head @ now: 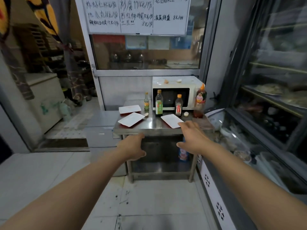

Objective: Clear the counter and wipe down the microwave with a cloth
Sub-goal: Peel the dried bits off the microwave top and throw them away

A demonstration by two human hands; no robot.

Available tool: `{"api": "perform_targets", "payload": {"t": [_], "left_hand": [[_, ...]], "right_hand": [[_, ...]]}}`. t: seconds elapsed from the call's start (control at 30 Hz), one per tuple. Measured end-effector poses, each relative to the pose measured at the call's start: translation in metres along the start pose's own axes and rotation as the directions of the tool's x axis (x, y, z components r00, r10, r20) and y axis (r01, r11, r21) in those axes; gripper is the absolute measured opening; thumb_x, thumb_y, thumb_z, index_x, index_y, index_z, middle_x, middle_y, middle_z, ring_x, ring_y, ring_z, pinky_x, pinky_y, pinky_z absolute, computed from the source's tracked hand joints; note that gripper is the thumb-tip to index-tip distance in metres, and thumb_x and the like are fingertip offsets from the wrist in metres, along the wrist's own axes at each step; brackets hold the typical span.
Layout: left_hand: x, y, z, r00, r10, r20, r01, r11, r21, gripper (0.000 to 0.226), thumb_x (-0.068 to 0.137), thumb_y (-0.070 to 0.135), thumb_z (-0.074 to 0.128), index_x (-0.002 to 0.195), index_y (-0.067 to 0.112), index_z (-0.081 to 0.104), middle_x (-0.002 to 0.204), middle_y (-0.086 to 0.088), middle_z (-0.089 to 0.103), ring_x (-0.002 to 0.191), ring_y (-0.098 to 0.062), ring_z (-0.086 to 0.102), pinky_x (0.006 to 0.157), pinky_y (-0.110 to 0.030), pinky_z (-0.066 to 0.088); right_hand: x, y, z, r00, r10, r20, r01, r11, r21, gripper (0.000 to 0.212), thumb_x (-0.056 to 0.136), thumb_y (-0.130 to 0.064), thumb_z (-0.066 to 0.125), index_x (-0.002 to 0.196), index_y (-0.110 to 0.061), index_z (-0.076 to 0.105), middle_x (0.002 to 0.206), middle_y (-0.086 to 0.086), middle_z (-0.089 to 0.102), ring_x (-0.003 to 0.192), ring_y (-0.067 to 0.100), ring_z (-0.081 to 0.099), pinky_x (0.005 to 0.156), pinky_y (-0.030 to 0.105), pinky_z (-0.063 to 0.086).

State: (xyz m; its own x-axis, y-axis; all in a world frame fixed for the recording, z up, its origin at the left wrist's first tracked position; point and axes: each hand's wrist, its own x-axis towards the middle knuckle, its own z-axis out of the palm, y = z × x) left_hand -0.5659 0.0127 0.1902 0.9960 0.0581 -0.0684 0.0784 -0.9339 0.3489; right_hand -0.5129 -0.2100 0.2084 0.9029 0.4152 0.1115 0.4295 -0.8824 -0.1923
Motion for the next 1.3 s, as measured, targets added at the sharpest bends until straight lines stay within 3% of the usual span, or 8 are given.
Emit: {"api": "perform_targets", "payload": {"t": [0.1,0.23,0.37,0.53,0.83,0.97,1.13,1.3], "left_hand": [[0.062,-0.005,-0.002,1.0,-0.018,-0.014,0.018,1.0,0.01,0.058,0.078,0.028,0.071,0.128,0.023,0.042,0.124,-0.004,0.056,0.104,-0.018,0.054,0.084,-0.03,0.047],[0.141,-0.009,-0.006,0.998,-0.063,-0.023,0.063,0.998,0.026,0.065,0.08,0.031,0.071,0.136,0.022,0.038,0.132,-0.003,0.053,0.115,-0.021,0.053,0.091,-0.033,0.047],[0.205,-0.018,-0.009,0.996,-0.083,-0.011,0.083,0.996,0.015,0.064,0.08,0.031,0.07,0.135,0.022,0.039,0.133,-0.003,0.052,0.115,-0.021,0.051,0.085,-0.028,0.042],[0.274,-0.038,-0.009,0.995,-0.098,0.022,0.097,0.995,0.037,0.068,0.08,0.031,0.07,0.138,0.021,0.036,0.133,-0.003,0.052,0.118,-0.022,0.05,0.095,-0.033,0.044],[0.423,-0.097,0.002,0.996,-0.025,0.086,0.025,1.0,0.001,0.066,0.083,0.03,0.067,0.14,0.022,0.034,0.132,-0.001,0.053,0.118,-0.022,0.051,0.095,-0.031,0.042],[0.486,-0.12,0.011,0.99,-0.007,0.138,0.0,0.999,0.052,0.061,0.082,0.027,0.066,0.135,0.019,0.038,0.125,-0.005,0.057,0.114,-0.024,0.053,0.096,-0.038,0.044],[0.543,-0.138,0.037,0.986,0.002,0.168,-0.008,0.999,0.035,0.053,0.081,0.026,0.066,0.128,0.019,0.043,0.122,-0.005,0.057,0.109,-0.025,0.055,0.09,-0.034,0.045],[0.591,-0.145,0.066,0.991,-0.009,0.134,0.005,1.0,0.029,0.05,0.08,0.024,0.066,0.125,0.017,0.045,0.123,-0.006,0.055,0.112,-0.026,0.053,0.093,-0.038,0.045]], "right_hand": [[0.061,0.021,0.008,1.0,0.003,0.015,-0.003,1.0,0.019,0.079,0.083,-0.038,0.065,0.145,-0.017,0.021,0.149,0.008,0.022,0.137,0.029,0.021,0.109,0.043,0.032],[0.142,0.046,0.013,0.998,-0.028,0.053,0.027,0.999,0.023,0.078,0.083,-0.035,0.063,0.145,-0.015,0.021,0.15,0.01,0.021,0.138,0.03,0.018,0.11,0.044,0.03],[0.209,0.06,0.02,0.997,-0.049,0.067,0.049,0.999,0.004,0.072,0.084,-0.035,0.063,0.142,-0.015,0.026,0.144,0.011,0.028,0.132,0.032,0.027,0.104,0.044,0.036],[0.278,0.071,0.039,0.993,-0.042,0.106,0.042,0.999,0.01,0.07,0.085,-0.034,0.062,0.142,-0.016,0.025,0.143,0.011,0.03,0.131,0.031,0.029,0.101,0.041,0.035],[0.408,0.088,0.09,0.984,0.038,0.175,-0.043,0.999,0.029,0.073,0.086,-0.035,0.062,0.144,-0.015,0.023,0.144,0.012,0.032,0.133,0.03,0.028,0.104,0.04,0.034],[0.452,0.095,0.119,0.981,0.083,0.177,-0.096,0.994,0.061,0.069,0.086,-0.035,0.062,0.142,-0.015,0.027,0.14,0.012,0.034,0.13,0.031,0.031,0.102,0.039,0.034],[0.488,0.108,0.156,0.966,0.13,0.223,-0.154,0.984,0.093,0.071,0.086,-0.033,0.061,0.144,-0.014,0.025,0.145,0.011,0.03,0.134,0.03,0.025,0.108,0.039,0.031],[0.518,0.123,0.185,0.966,0.131,0.223,-0.158,0.981,0.108,0.066,0.084,-0.03,0.062,0.14,-0.013,0.031,0.143,0.009,0.032,0.131,0.029,0.029,0.106,0.036,0.032]]}}
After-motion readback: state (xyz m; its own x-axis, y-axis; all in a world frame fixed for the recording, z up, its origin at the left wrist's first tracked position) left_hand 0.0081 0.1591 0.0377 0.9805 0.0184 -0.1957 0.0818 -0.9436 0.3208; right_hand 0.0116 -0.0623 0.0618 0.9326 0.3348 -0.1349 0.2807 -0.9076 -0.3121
